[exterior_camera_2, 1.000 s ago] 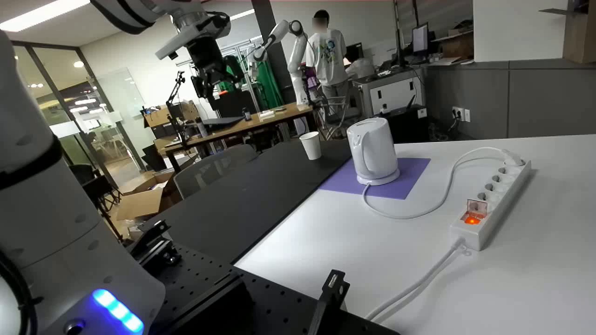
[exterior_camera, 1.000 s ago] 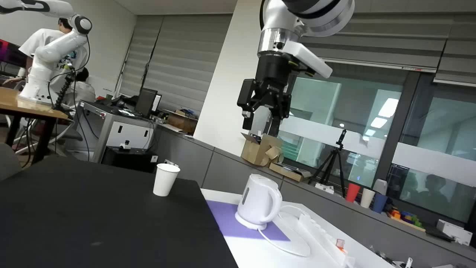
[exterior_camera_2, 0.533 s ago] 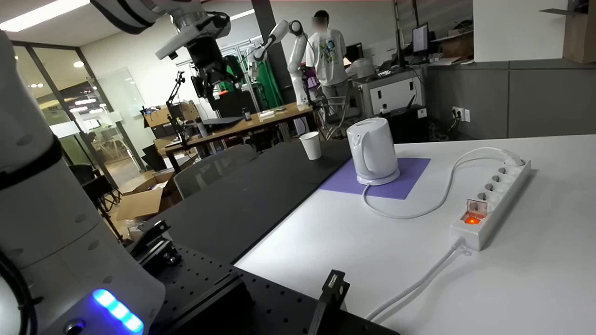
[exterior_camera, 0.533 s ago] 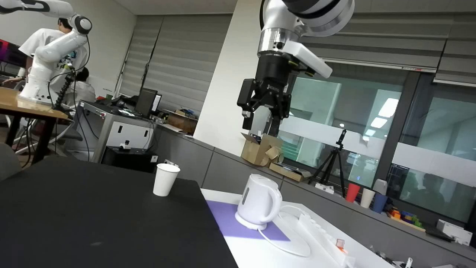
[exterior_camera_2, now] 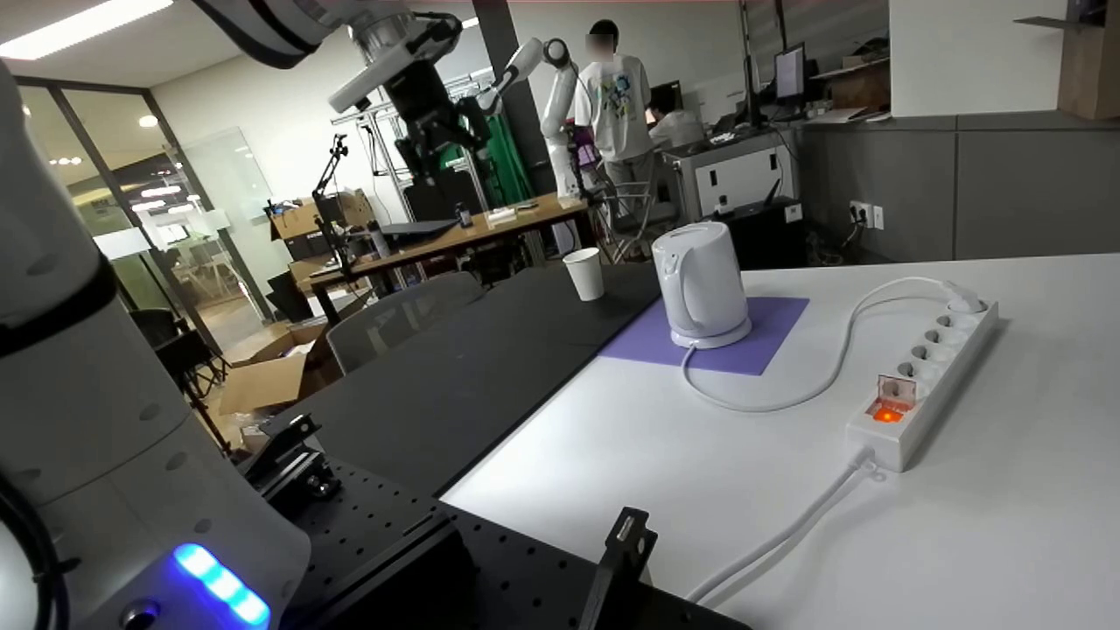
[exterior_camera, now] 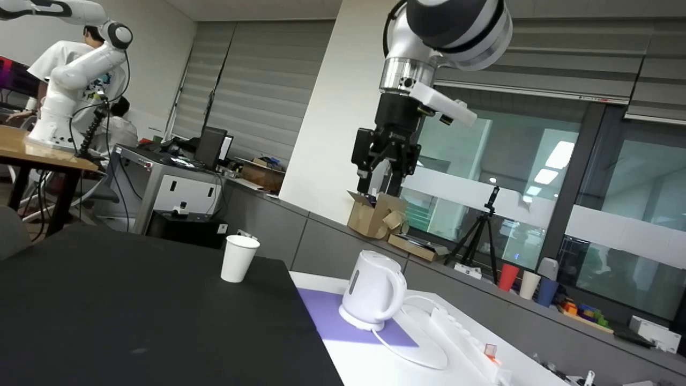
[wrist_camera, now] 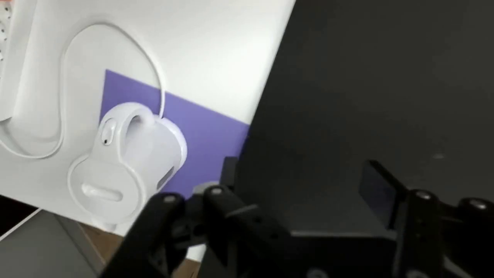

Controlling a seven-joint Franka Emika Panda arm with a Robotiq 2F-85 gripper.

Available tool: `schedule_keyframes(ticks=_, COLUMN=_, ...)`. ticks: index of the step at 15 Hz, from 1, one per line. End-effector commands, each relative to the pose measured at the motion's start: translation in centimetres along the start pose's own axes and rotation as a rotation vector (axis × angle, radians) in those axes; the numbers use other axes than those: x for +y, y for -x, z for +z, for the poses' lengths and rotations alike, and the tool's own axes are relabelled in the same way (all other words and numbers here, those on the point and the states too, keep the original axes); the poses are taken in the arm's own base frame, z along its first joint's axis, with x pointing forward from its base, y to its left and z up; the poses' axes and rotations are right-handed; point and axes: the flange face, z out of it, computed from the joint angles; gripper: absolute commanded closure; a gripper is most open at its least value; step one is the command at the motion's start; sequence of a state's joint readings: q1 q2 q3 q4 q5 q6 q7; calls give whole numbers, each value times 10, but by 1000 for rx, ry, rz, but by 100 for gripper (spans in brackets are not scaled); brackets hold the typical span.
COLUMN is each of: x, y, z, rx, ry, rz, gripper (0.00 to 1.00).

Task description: Turn off the kettle then turn off the extension cable

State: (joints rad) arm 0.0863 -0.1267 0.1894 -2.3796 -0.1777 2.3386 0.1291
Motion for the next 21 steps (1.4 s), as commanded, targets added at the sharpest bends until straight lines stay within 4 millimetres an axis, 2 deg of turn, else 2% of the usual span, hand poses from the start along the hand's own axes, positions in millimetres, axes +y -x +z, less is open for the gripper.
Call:
schedule_keyframes(ticks=1, x=68, y=-20, z=24, rx=85, ry=27, rz=96, gripper=47)
schedule_keyframes(ticks=2, x=89, y=-26, z=35, rx=105, ry=33, rz=122, gripper=55)
schedule_keyframes(ticks=5, x=133, y=-38, z=69, rx=105, ry=30, rz=183, gripper=75)
schedule_keyframes(ticks=9, x=166, y=-54, z=107, rx=83, ry=28, rz=234, gripper=100)
schedule_keyframes(ticks=15, x=182, y=-67, z=145, rx=36, ry=4, rz=265, gripper=100)
schedule_keyframes(ticks=21, x=186, y=-60, z=171, rx=-21, ry=-14, rz=305, gripper=100)
